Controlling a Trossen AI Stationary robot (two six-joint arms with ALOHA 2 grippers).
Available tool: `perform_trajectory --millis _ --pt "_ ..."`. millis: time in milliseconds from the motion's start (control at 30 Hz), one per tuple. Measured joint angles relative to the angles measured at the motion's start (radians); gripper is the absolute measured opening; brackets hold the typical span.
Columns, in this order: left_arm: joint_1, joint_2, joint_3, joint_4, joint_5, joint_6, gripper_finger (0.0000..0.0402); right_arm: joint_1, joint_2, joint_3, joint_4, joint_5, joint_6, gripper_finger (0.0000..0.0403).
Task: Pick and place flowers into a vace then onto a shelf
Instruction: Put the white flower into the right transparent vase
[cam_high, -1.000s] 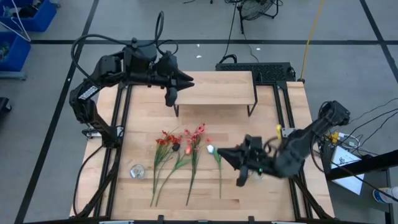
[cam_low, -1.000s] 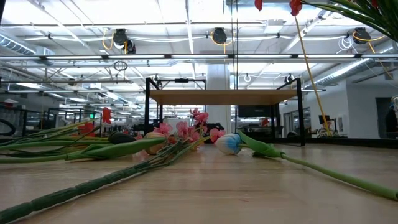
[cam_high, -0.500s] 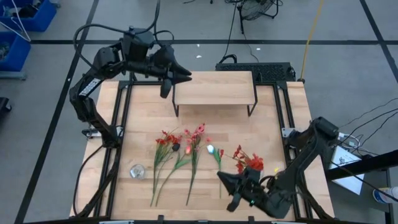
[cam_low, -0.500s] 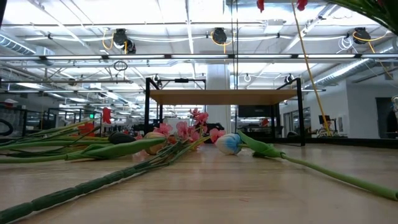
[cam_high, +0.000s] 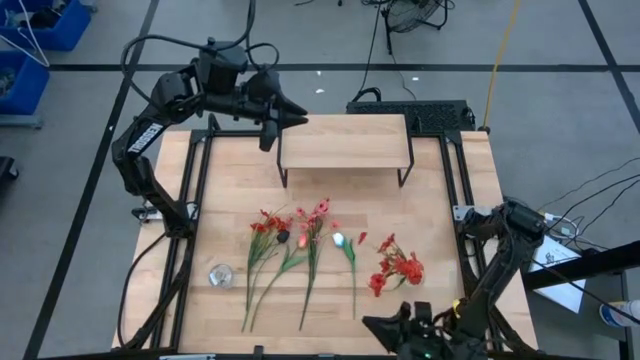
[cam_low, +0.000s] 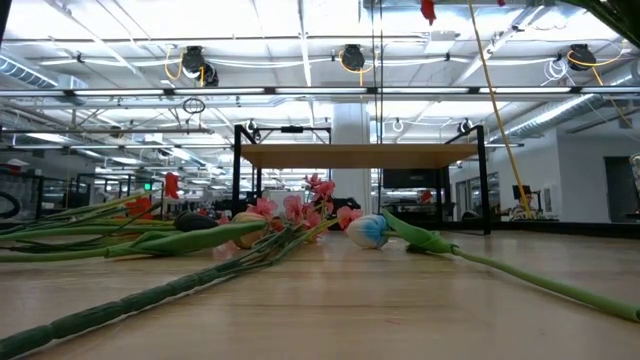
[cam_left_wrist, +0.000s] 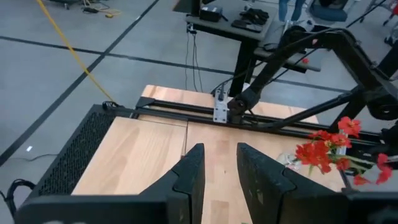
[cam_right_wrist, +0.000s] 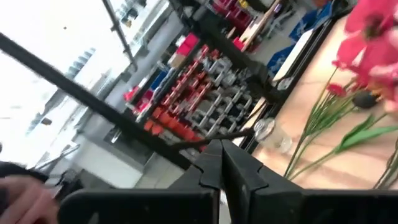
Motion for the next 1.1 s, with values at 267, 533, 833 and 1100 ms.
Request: perform_trajectory --millis 267,533,833,1100 --pt "0.0 0.0 -0.1 0.021 0.0 -0.059 0.0097 -0.154 0.001 0.0 -0.507 -0.49 0.436 0.0001" --pt "0.0 0.0 -0.207 0.065 0.0 -0.086 0.0097 -0.166 0.009 0.0 -0.864 -0.63 0.694 0.0" --pt "0.0 0.0 -0.259 0.113 0.0 -0.111 0.0097 -0.223 0.121 0.0 -0.859 -0.908 0.834 0.0002" --pt "-0.006 0.0 -0.259 0.115 0.0 -0.107 0.0097 -0.239 0.167 0.0 -0.828 -0.937 0.899 0.0003"
